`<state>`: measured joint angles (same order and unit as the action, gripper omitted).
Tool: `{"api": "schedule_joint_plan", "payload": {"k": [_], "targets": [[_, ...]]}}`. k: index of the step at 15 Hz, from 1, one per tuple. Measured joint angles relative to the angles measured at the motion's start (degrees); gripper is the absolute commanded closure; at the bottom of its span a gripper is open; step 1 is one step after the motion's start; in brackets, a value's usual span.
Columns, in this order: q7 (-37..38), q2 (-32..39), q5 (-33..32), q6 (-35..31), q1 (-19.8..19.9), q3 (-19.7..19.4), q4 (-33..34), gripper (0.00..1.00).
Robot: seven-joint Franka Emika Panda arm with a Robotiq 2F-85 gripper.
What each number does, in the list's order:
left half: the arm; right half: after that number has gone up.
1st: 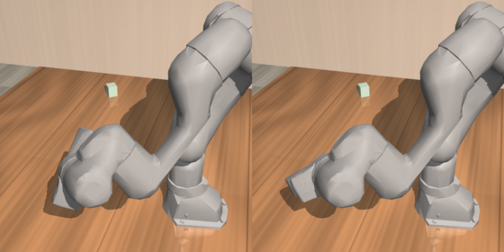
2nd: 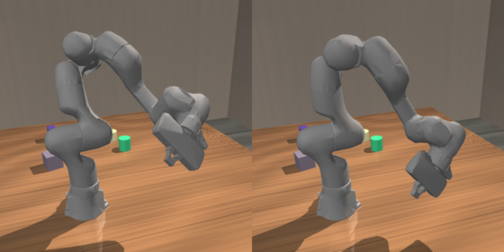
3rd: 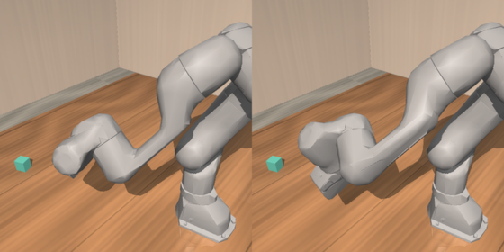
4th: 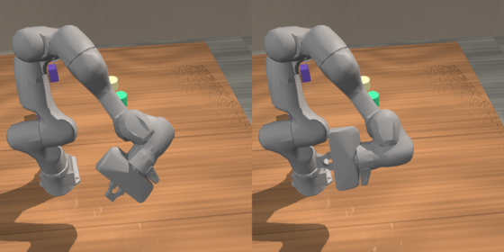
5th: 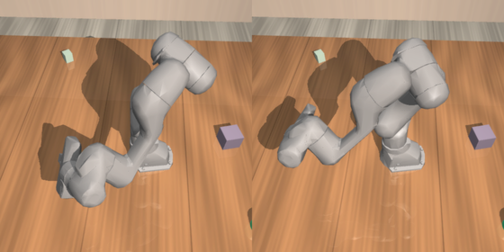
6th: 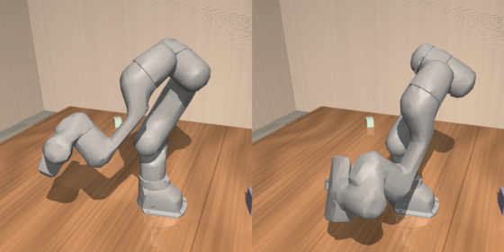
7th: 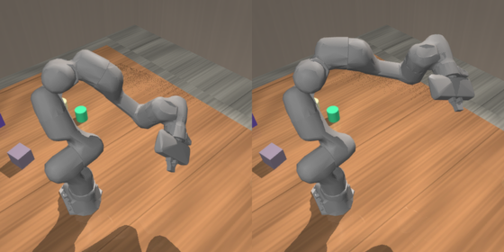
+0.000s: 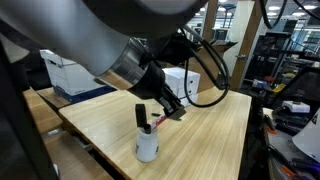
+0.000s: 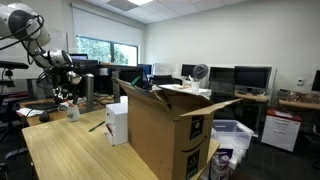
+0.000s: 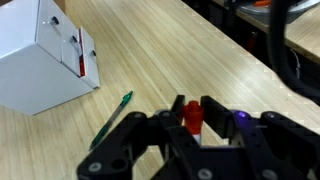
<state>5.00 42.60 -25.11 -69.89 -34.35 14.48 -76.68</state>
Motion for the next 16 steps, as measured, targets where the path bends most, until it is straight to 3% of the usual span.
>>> {"api": "schedule_joint_plan", "payload": {"k": [8, 13, 16], "targets": [[0.0, 1.1, -0.01, -0.01, -0.4, -0.72, 2.87, 0.02], [0.04, 0.78, 0.05, -1.49, 0.3, -0.85, 3.6, 0.0], [3.22, -1.55, 3.21, -9.81, 2.91, -0.92, -1.43, 0.0]]}}
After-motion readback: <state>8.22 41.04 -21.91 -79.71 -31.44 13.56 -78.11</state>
